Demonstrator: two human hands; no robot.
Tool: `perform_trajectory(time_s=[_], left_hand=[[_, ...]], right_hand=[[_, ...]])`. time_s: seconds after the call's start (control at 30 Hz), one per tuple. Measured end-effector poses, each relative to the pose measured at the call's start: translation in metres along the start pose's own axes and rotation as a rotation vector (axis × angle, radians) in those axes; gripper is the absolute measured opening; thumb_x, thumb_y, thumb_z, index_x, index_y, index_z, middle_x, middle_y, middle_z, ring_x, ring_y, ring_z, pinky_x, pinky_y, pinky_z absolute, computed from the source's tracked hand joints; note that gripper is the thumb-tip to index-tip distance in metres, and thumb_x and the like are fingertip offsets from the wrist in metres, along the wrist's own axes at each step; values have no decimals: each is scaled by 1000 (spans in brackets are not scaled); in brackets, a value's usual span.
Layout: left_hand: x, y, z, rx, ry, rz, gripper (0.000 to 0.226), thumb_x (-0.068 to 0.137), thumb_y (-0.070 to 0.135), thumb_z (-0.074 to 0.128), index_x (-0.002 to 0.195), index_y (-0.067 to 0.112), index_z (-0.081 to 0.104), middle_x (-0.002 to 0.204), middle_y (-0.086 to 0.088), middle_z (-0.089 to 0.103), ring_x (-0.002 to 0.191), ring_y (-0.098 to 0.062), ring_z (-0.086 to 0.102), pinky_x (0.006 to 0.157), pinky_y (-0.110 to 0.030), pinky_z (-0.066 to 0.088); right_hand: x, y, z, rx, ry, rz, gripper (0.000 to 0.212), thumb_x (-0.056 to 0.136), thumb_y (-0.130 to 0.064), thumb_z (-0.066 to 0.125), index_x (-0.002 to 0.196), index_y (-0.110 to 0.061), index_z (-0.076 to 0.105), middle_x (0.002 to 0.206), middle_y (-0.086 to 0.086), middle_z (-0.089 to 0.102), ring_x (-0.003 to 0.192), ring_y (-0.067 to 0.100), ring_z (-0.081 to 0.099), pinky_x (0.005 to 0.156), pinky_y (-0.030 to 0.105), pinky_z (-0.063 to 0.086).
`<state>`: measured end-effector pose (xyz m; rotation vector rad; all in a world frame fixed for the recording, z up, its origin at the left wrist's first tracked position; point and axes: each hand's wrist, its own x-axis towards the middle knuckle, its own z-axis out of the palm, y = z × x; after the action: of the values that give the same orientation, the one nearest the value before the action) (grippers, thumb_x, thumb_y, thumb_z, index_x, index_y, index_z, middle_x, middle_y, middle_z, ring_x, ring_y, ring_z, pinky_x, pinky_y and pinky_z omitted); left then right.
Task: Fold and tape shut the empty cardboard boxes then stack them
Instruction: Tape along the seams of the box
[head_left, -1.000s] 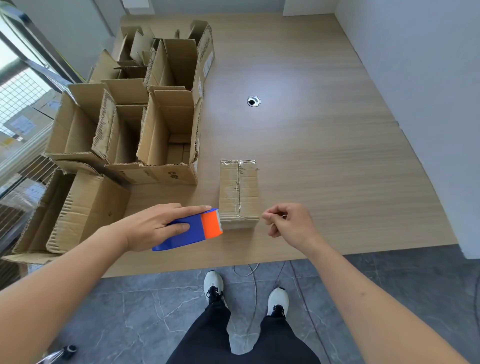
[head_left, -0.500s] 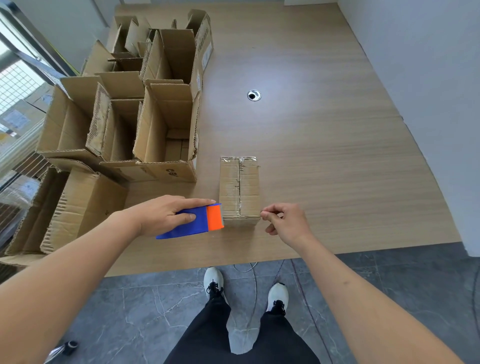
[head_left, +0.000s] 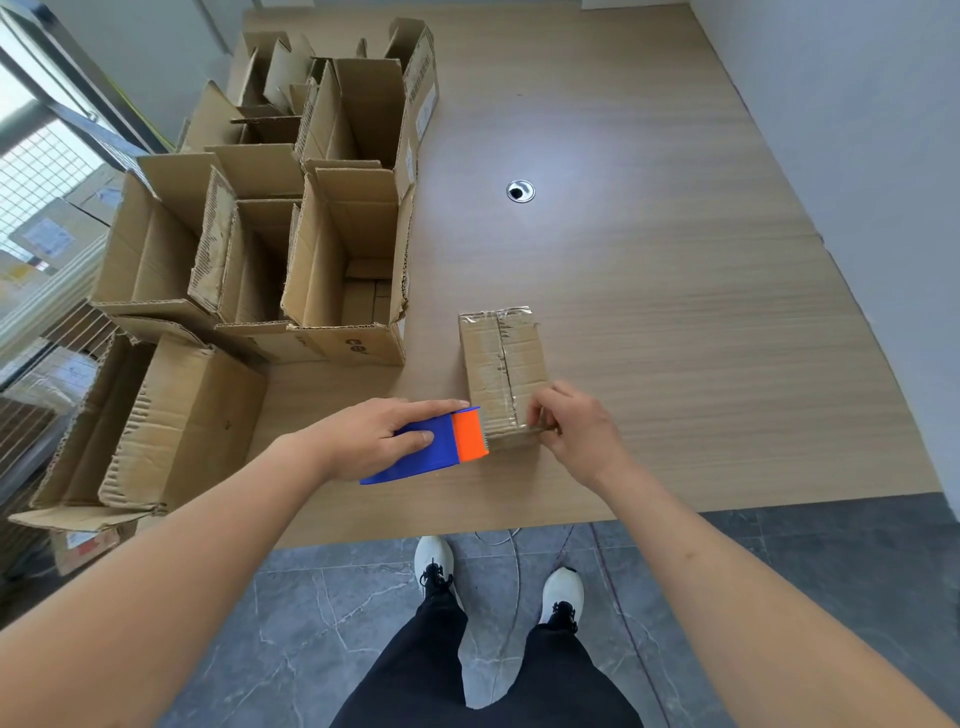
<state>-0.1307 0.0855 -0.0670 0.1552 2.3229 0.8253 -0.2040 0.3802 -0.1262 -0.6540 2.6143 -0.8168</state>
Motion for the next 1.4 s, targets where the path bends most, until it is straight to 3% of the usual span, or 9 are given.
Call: perform_trajectory(time_s=[0.17,0.33,0.5,0.7,0.8,0.9,1.0,1.13,1.4], left_hand=[[15,14,11,-42,15,35,54,108,38,42,143,74,23,130,8,58,114,-17,53,103,-45,42],[17,14,14,-126,1,40,54,108,35,44,145,70,26,136,13,55,117,-14,52,105,-39,42],[5,2,17,-215,-19,55,55,109,34,46,145,70,26,147,29,46,126,-1,47,106,-30,37],[-11,-18,8,-150,-5,-2,55,109,34,45,144,72,26,146,24,48,127,-6,48,111,-35,36],[-11,-17,5,-139,-20,-7,54,109,34,45,143,73,27,144,26,49,122,-4,49,107,-30,37],[-13,-16,3,-168,-39,-29,53,109,35,44,141,74,29,143,33,47,120,1,50,104,-26,38],[-16,-20,4,-187,-32,-69,52,109,35,43,141,74,29,142,29,50,121,-8,52,109,-35,39],[-3,-14,7,-89,-17,-108,51,109,39,39,143,73,25,133,17,57,108,-12,55,98,-34,44],[26,2,26,-156,5,-220,47,107,38,39,146,63,32,137,15,55,117,-15,52,99,-36,39]], right_hand=[[12,4,-23,-47,-119,96,45,63,-24,93,84,-31,53,91,-16,50,82,2,56,71,32,50],[15,8,-26,-89,-86,113,39,68,-29,88,84,-33,53,95,-19,50,83,5,56,72,35,51],[16,2,-26,-83,-93,118,36,73,-28,86,84,-33,52,96,-19,51,85,7,54,71,33,48],[18,-2,-29,-95,-108,151,32,76,-28,84,82,-34,53,95,-18,51,84,3,55,71,31,48],[18,-5,-30,-88,-120,166,31,79,-23,81,82,-36,53,97,-25,51,80,-8,55,72,31,48],[18,-6,-31,-92,-124,173,29,81,-21,78,83,-35,53,98,-22,53,85,-3,57,75,35,51],[19,-7,-33,-86,-141,172,29,82,-20,78,83,-34,53,97,-20,53,84,-7,60,75,35,52],[21,-11,-37,-76,-192,178,26,88,-15,74,82,-31,54,97,-17,52,77,-15,63,75,32,50],[27,-17,-39,-139,-236,181,28,83,-25,81,83,-27,53,99,-11,53,93,13,60,82,37,51]])
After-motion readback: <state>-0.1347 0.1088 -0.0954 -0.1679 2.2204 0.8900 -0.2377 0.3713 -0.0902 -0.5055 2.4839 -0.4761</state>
